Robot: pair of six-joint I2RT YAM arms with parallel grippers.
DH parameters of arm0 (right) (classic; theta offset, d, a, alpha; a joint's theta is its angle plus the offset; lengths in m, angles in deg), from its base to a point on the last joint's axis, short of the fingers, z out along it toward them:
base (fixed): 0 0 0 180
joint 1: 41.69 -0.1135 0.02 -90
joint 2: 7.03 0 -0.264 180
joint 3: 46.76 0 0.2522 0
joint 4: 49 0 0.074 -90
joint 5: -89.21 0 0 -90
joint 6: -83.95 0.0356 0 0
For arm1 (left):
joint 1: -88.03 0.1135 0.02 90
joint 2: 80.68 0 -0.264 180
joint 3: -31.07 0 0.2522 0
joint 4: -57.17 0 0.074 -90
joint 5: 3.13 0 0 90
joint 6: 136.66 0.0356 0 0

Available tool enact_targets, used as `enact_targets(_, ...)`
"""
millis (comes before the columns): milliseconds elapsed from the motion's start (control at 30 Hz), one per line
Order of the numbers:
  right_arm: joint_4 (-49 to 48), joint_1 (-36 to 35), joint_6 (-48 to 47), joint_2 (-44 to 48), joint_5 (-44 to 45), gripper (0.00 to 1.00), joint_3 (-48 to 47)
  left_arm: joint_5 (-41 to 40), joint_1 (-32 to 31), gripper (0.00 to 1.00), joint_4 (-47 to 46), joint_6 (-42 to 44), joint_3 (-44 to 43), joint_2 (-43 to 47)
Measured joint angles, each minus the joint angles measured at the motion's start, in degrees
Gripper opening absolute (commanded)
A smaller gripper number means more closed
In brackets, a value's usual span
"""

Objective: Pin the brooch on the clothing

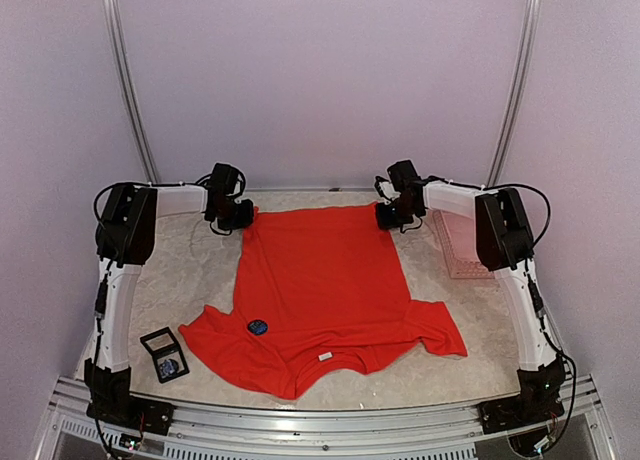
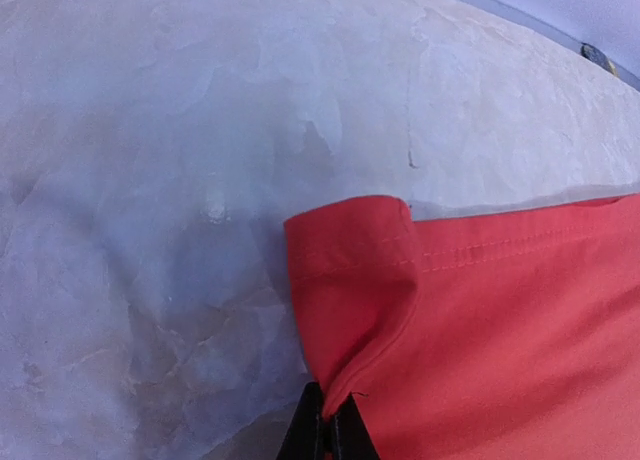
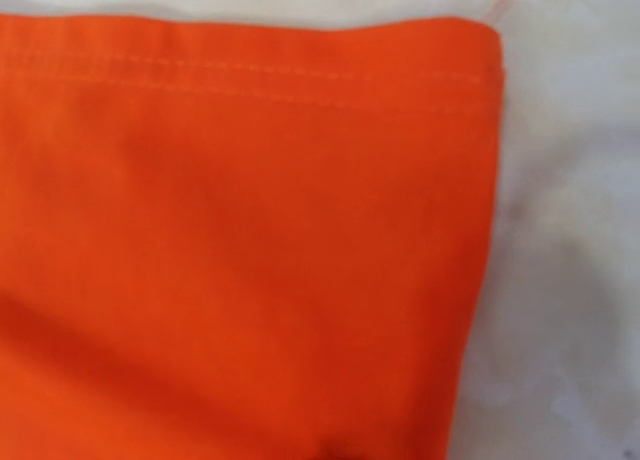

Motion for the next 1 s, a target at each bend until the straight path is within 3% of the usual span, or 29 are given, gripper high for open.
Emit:
enact_targets(67,0.44,0.04,-0.17,-0.04,0.04,0.05,-0.37,-0.57,0.22,0.33,0.20,-0.83,0.42,0.00)
enact_targets(133,1.66,0.13,-0.42,-0.46,0.07,0.06,-1.55,-1.64,0.57,0.41,0.11,-1.92,0.42,0.00)
enact_targets(267,5.75,0.68,-1.29,-0.98,0.35,0.08,-4.59,-5.35,1.38,0.46,2.08,-1.38,-1.29,0.02)
enact_targets(467,9.18,1.03,-2.23,2.64,1.73,0.12,-3.52,-10.93,0.79,0.44,4.76,0.96,0.39,5.49)
enact_targets(667,11.41,-2.60,-1.53,24.79,3.69,0.12,22.51,-9.79,-7.74,0.40,5.18,3.96,16.70,23.89)
enact_targets(767,12.35,-8.48,-0.04,36.98,3.19,0.21,34.05,-6.93,-15.85,0.41,5.53,6.27,23.52,32.26)
enact_targets(867,12.92,-17.66,3.17,47.54,1.46,0.32,44.50,-3.39,-25.38,0.41,6.32,7.85,30.27,40.11)
enact_targets(1000,12.63,-31.85,10.34,54.01,-0.13,0.42,54.60,0.15,-35.91,0.45,8.35,5.70,38.58,49.75)
